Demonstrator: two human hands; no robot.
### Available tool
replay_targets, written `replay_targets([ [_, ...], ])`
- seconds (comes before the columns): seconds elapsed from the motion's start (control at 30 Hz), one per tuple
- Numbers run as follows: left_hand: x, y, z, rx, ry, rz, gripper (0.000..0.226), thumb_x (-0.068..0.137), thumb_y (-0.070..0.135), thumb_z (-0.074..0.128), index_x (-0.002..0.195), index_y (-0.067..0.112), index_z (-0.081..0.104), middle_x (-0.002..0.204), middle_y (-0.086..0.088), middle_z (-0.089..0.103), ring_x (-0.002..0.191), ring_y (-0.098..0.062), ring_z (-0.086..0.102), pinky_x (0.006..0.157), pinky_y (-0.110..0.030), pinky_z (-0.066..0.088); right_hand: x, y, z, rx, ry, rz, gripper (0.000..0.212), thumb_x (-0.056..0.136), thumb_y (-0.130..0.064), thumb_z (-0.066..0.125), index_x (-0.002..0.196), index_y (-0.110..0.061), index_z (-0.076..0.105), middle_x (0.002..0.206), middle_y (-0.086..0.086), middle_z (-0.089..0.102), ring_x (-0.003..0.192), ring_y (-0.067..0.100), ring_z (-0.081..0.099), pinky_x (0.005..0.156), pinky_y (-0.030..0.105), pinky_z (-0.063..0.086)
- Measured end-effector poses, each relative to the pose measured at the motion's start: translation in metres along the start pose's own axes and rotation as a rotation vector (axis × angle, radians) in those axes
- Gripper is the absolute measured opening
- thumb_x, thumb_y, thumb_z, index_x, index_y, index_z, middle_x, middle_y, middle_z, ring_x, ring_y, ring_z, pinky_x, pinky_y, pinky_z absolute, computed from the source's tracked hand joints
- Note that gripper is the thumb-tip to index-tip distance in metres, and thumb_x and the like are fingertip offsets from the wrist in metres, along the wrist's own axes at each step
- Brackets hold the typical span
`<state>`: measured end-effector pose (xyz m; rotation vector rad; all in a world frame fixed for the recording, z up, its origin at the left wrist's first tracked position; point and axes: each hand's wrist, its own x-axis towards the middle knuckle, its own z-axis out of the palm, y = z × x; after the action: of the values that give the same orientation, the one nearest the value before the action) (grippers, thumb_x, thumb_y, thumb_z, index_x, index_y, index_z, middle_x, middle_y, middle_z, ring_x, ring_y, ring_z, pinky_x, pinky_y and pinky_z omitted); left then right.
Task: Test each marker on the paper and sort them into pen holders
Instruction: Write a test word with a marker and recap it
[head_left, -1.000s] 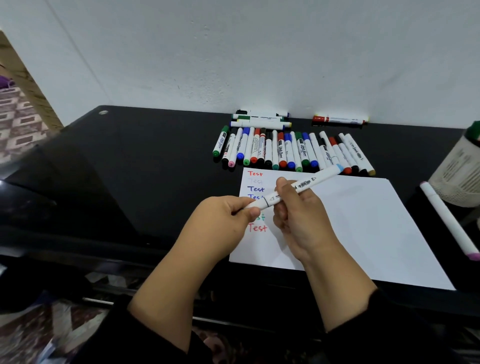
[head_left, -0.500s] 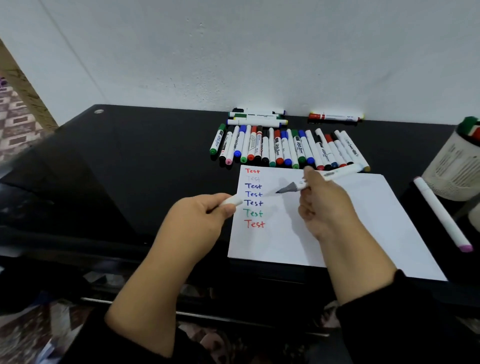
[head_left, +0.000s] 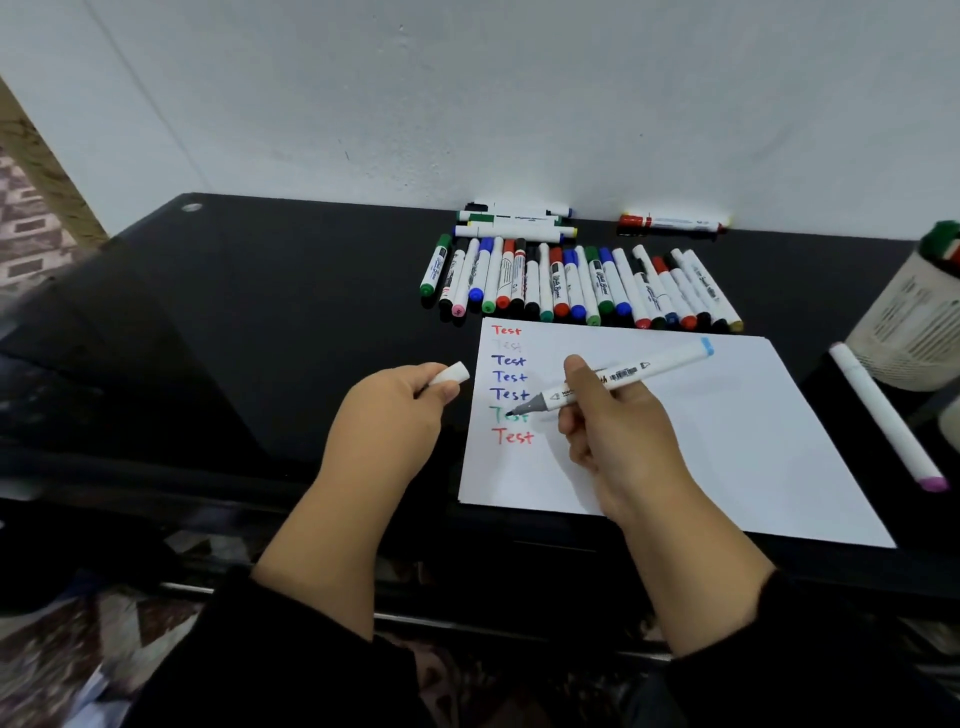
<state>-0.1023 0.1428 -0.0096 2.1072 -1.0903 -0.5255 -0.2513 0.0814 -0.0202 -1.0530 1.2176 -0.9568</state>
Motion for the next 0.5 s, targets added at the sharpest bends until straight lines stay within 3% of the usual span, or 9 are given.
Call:
replay_targets([
  [0.17,0.002,-0.001,0.000,-0.007,-0.024,-0.018,0.033,0.095,0.034,0.049,0.128,0.031,0.056,0.115,0.006,0.062,0.091,-0.010,0.053,0.072,-0.024,0.039,-0.007,0.008,0.000,-0.175,0.022,-0.206,0.032,0.087,-0.031,0.066,0.064,-0.016,0.049,0.046,-0.004,0.055,0.038,0.003,0.043,0.055,0.024,0.038],
  [0.27,0.002,-0.004,0.001,0.002,-0.065,-0.006,0.032,0.095,0.034,0.050,0.126,0.032,0.058,0.098,0.008,0.062,0.076,-0.007,0.053,0.060,-0.023,0.039,-0.010,0.011,0.003,-0.274,0.029,-0.275,0.033,0.090,-0.028,0.061,0.065,-0.016,0.044,0.048,-0.002,0.054,0.040,0.001,0.047,0.052,0.016,0.040],
  [0.37,0.002,-0.007,0.002,0.008,-0.093,0.019,0.028,0.095,0.033,0.051,0.121,0.032,0.061,0.079,0.016,0.057,0.067,-0.004,0.051,0.055,-0.021,0.037,-0.013,0.016,0.005,-0.326,0.030,-0.306,0.032,0.090,-0.027,0.059,0.065,-0.017,0.041,0.056,0.002,0.054,0.051,0.007,0.050,0.052,0.018,0.040],
  [0.5,0.003,-0.008,0.002,0.028,-0.105,0.017,0.027,0.095,0.034,0.050,0.120,0.033,0.061,0.077,0.016,0.056,0.065,-0.004,0.051,0.053,-0.021,0.036,-0.015,0.018,0.002,-0.344,0.016,-0.320,0.033,0.091,-0.027,0.058,0.065,-0.017,0.040,0.056,0.000,0.052,0.054,0.010,0.050,0.052,0.019,0.039],
])
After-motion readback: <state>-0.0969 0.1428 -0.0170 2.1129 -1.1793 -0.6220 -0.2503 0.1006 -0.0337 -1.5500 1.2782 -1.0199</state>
